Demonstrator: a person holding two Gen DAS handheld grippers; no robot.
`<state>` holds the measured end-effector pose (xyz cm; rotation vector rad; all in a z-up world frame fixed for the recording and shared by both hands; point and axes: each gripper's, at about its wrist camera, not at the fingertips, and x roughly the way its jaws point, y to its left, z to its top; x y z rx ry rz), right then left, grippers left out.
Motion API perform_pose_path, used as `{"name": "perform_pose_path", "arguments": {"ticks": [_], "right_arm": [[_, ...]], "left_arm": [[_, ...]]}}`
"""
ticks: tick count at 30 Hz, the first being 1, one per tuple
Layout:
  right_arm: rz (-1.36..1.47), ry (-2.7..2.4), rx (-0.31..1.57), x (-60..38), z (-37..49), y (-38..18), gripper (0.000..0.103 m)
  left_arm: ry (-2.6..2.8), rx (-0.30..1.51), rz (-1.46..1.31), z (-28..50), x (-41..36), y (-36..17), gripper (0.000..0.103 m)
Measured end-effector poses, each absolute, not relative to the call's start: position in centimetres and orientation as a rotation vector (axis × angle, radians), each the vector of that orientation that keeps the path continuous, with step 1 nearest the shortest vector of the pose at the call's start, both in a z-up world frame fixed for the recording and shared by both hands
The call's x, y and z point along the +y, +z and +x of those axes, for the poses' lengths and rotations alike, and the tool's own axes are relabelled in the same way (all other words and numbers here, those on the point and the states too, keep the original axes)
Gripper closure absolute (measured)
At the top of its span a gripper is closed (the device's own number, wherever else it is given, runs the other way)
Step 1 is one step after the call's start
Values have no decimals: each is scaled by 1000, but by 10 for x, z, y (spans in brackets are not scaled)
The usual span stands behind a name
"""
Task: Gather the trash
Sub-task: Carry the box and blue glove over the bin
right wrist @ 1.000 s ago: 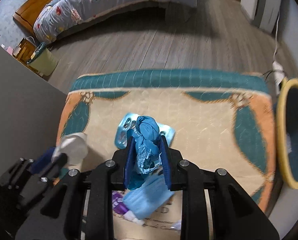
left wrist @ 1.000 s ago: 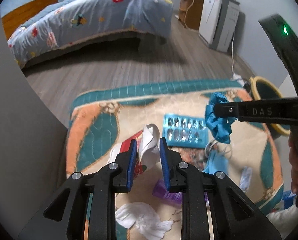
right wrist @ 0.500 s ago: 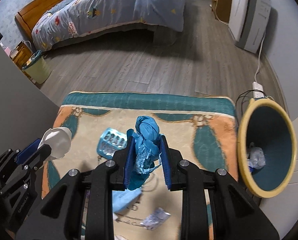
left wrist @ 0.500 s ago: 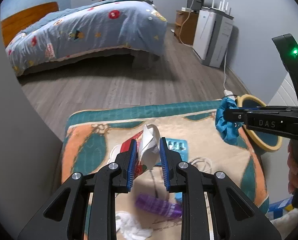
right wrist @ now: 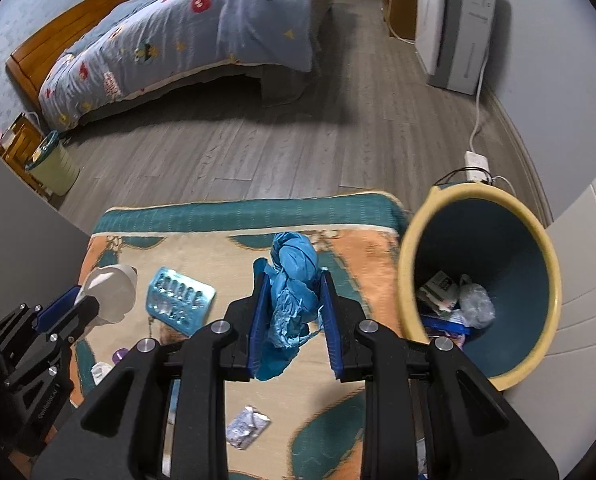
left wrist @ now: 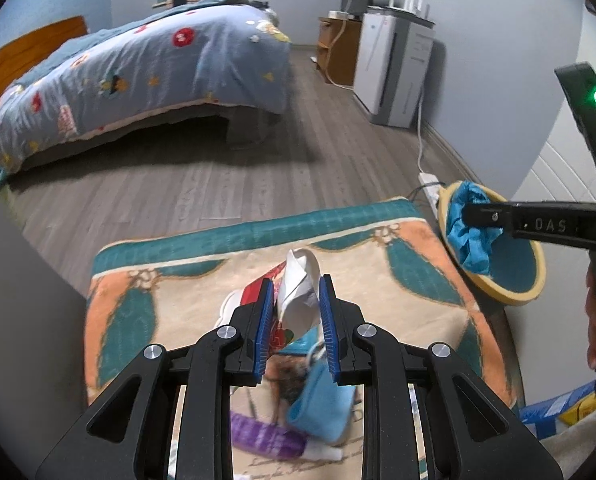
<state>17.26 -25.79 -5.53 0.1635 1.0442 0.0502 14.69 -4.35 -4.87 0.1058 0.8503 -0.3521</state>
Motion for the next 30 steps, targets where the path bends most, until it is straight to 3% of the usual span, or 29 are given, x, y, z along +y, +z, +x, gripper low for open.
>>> {"name": "perform_pose_path", "arguments": {"ticks": [30], "right_arm": [[168, -206, 1058, -442, 155, -79, 78]], "left_arm": [[-627, 835, 314, 120, -201, -69, 79]]}}
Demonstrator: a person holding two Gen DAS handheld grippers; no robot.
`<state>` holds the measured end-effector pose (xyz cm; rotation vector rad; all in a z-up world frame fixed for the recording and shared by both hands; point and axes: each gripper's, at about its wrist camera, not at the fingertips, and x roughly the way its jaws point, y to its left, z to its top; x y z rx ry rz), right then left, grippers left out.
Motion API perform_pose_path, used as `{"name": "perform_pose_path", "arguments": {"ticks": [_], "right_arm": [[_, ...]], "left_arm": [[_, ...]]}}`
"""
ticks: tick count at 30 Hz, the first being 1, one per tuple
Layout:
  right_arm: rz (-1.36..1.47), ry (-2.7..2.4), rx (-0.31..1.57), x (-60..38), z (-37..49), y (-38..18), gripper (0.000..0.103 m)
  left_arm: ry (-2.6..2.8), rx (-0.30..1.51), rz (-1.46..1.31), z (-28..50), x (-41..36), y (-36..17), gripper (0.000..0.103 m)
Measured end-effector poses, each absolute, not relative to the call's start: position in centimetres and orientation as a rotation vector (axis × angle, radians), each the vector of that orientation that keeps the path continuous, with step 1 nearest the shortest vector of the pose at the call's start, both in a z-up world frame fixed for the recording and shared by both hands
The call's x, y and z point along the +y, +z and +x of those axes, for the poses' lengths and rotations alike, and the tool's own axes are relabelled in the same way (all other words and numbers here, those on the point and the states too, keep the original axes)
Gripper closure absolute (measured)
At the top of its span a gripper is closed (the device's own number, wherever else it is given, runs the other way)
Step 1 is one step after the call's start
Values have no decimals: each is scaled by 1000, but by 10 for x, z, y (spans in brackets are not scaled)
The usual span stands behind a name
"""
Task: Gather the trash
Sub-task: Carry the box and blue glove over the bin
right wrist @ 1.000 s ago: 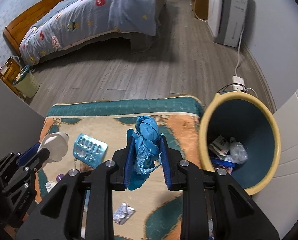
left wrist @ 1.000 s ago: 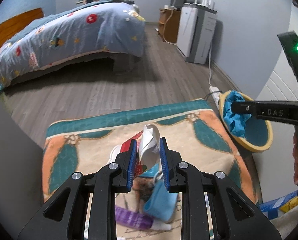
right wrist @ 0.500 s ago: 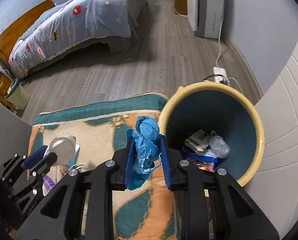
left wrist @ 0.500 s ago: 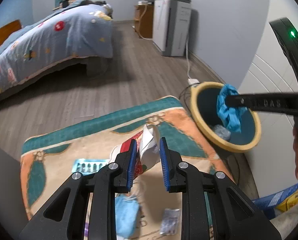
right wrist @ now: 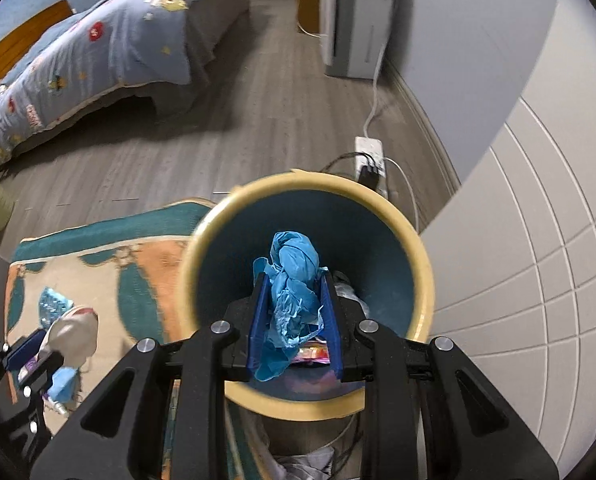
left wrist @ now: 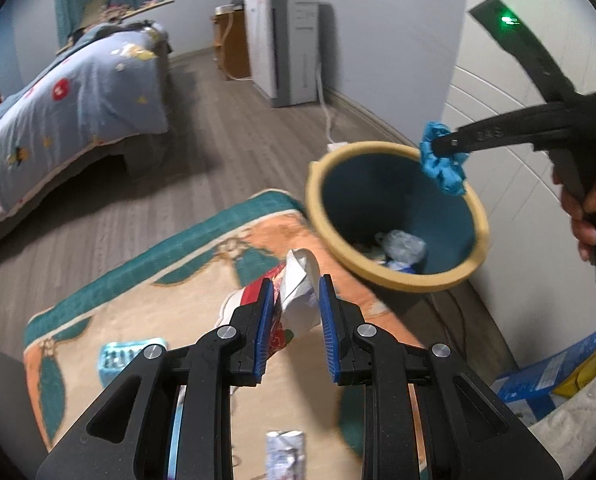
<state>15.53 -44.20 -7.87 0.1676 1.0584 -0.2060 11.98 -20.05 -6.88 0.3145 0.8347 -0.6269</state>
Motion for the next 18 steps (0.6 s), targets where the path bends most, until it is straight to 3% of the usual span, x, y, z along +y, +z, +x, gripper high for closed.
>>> {"name": "perform_pose_path", "arguments": {"ticks": [18], "right_arm": [[303, -321, 1128, -494, 154, -119, 78]], "left_arm": [[-856, 851, 366, 117, -310, -81, 79]]}}
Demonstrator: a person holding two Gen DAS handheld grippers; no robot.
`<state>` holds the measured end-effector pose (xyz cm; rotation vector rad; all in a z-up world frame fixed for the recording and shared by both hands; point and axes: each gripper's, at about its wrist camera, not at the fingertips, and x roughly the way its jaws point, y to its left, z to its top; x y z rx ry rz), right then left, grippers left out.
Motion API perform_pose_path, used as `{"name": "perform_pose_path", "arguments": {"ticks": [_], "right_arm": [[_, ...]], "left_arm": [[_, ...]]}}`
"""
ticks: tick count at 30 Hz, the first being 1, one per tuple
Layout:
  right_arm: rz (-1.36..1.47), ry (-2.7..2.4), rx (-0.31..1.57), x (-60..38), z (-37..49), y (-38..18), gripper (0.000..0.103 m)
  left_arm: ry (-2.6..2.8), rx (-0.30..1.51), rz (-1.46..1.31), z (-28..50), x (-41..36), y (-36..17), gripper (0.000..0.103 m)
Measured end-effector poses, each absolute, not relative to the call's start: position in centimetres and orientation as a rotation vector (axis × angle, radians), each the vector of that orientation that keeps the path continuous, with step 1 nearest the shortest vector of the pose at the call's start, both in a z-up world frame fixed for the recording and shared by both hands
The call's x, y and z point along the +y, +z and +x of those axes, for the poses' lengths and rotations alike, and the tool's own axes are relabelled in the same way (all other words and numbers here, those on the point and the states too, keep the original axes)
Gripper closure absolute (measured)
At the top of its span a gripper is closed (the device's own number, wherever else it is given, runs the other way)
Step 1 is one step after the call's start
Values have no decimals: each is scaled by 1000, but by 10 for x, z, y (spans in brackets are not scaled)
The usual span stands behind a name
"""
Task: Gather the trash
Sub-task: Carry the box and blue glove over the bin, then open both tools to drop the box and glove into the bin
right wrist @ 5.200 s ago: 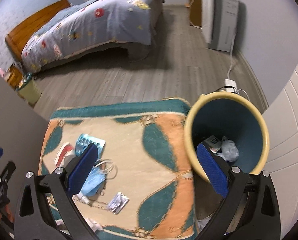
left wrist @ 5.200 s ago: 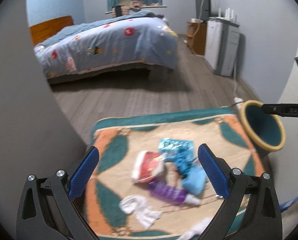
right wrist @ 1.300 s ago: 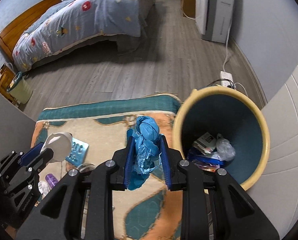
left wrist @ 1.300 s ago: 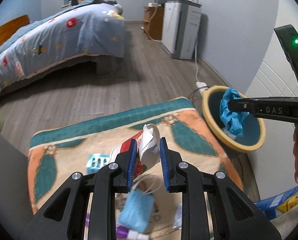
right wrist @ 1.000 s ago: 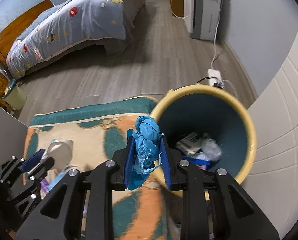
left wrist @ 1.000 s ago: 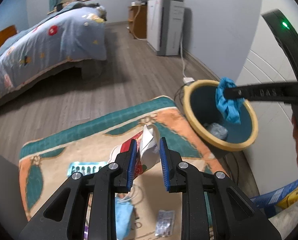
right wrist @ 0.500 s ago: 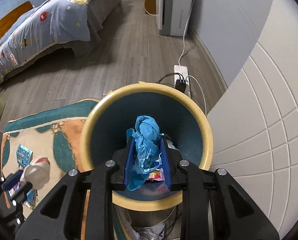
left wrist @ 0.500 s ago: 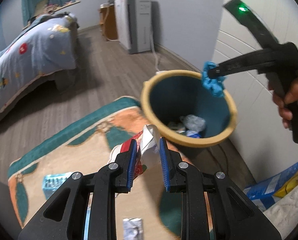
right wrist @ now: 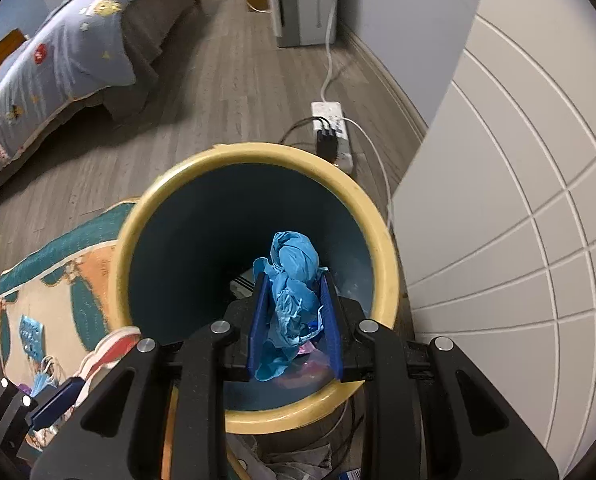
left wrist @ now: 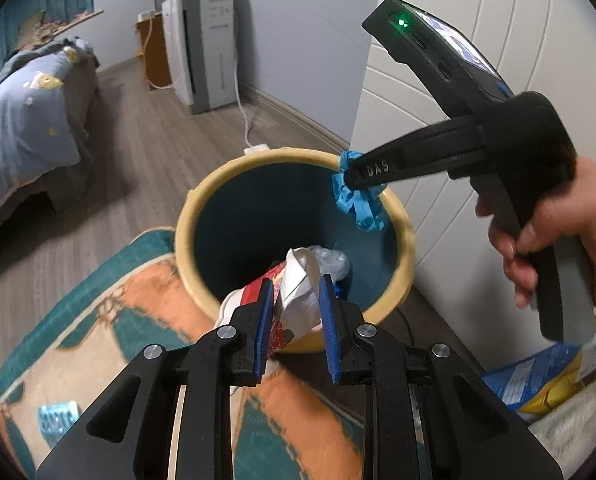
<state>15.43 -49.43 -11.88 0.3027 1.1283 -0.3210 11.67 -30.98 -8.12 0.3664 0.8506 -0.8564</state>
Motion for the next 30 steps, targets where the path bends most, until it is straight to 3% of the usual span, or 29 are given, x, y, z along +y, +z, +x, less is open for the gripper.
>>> {"name": "perform_pose_path", "arguments": {"ticks": [16, 22, 25, 27, 28, 29, 30], "right_arm": [[402, -309, 1083, -503, 157, -124, 77], [410, -262, 1050, -494, 163, -121, 75], [408, -256, 1019, -490, 164, -115, 55], [412, -244, 996, -489, 164, -111, 51], [416, -237, 991, -489, 165, -110, 43], [416, -239, 986, -489, 165, -109, 33], [413, -243, 982, -488, 165, -108, 30]], "left_arm": [[-793, 813, 419, 158, -330, -97, 79], [-770, 802, 395, 163, -322, -93, 69], [-763, 809, 395, 163, -318, -96, 61], [-756, 811, 391, 162, -314, -98, 51], [-749, 809, 391, 162, -312, -100, 47], [-739, 808, 391, 162, -309, -101, 37], [-731, 809, 391, 162, -307, -103, 27]]}}
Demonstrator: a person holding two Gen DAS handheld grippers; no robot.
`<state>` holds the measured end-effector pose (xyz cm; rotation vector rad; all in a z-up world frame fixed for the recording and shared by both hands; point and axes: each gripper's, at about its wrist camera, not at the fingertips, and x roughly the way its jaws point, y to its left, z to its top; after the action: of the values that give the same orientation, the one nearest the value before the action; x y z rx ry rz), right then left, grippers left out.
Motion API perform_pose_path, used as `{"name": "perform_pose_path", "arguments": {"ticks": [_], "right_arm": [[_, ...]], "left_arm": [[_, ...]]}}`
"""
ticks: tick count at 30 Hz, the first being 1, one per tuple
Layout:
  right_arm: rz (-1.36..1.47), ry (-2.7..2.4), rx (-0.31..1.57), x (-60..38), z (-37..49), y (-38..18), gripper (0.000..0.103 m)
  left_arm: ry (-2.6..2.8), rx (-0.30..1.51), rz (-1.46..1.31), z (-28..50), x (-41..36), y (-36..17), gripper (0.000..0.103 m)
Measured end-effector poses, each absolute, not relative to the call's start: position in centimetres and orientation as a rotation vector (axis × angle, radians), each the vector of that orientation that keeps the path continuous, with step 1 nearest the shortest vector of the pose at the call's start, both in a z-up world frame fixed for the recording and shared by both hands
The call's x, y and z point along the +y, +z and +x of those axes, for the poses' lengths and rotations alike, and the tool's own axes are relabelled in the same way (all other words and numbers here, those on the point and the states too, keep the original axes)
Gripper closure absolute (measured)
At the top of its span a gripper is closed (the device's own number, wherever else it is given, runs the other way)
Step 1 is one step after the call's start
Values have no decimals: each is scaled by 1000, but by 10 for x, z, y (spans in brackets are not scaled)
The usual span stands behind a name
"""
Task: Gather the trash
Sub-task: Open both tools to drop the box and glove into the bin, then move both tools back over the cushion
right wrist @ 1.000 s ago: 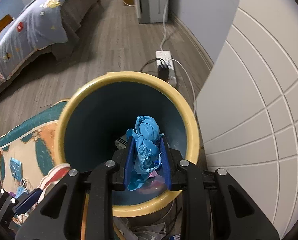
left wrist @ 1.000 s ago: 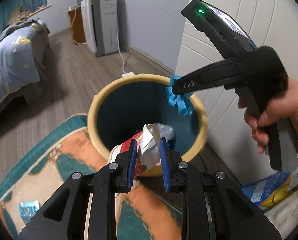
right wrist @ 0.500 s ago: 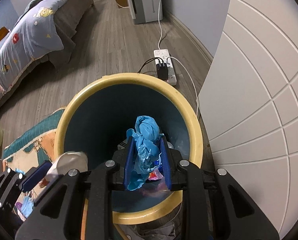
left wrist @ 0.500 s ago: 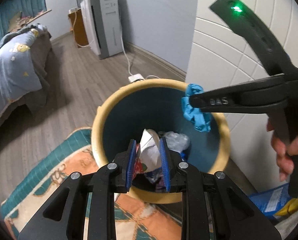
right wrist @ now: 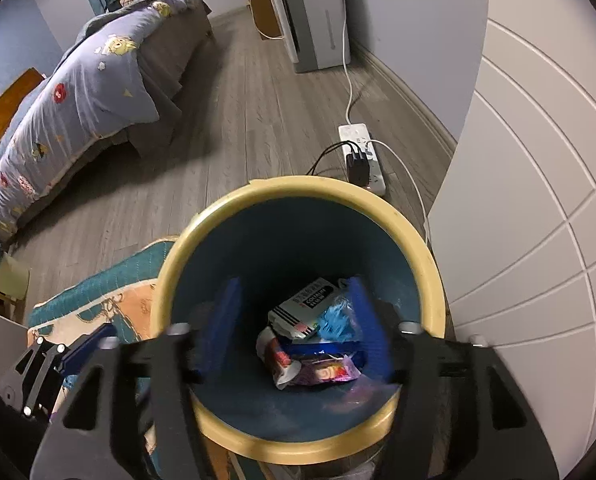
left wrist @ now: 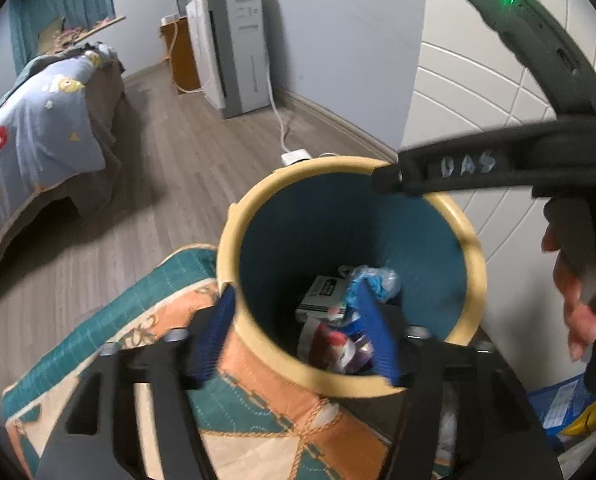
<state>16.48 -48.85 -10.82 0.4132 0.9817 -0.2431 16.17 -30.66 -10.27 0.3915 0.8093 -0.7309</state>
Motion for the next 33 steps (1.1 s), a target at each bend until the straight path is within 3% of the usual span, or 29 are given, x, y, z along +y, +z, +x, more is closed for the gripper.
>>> {"name": "perform_pose_path", "arguments": {"ticks": [2, 5, 17, 33], "right_arm": [[409, -256, 985, -489, 164, -108, 19], [407, -282, 991, -492, 162, -110, 6], [290, -267, 992, -459, 163, -85, 6], [184, -104, 1018, -332, 136, -42, 6]], "left_arm": [[-707, 807, 395, 161, -304, -105, 14], [-662, 808, 391, 163, -297, -106, 9], [-535, 793, 302, 152, -222, -63, 6], [-295, 782, 226, 88, -69, -19, 5]]}}
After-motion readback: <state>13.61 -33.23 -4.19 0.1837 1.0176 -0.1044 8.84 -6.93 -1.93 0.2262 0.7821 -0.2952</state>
